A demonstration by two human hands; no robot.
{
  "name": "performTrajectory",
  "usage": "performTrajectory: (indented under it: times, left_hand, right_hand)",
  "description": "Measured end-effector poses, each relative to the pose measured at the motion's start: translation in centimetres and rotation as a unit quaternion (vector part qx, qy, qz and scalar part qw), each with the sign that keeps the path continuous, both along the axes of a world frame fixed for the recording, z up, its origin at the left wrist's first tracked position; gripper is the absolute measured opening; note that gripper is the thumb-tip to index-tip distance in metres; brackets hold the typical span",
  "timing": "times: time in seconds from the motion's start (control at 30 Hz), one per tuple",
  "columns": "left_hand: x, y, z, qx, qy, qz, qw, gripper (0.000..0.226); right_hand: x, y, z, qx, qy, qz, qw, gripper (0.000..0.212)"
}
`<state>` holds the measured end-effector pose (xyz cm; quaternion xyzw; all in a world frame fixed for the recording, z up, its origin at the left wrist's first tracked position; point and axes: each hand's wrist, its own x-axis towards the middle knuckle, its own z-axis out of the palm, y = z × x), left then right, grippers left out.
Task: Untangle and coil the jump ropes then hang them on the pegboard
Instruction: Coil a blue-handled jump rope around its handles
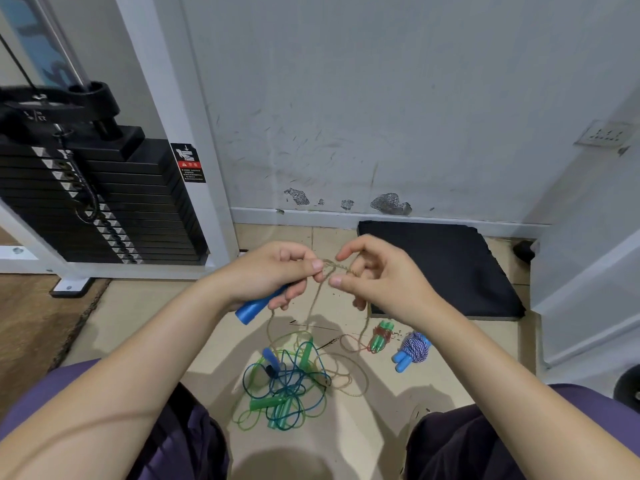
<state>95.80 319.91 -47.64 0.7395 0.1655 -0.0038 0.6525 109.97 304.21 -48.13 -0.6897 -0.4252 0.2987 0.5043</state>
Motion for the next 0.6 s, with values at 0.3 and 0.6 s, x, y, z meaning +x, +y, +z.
performTrajectory:
  times: [0.3,0.6]
  left_hand:
    - [-0.3,1.4,0.1,0.039,0.058,-0.032,0.997,0.024]
    - [-0.6,1.3,-0.1,0.032,0.043,-0.037,0.998,0.025]
  right_hand:
    - [0.4,0.4,-0.1,-0.027,-0.146,-0.071,0.986,0.007]
    - [1.0,-0.1,0.2,-0.029,0.026,-0.028,0.999,0.016]
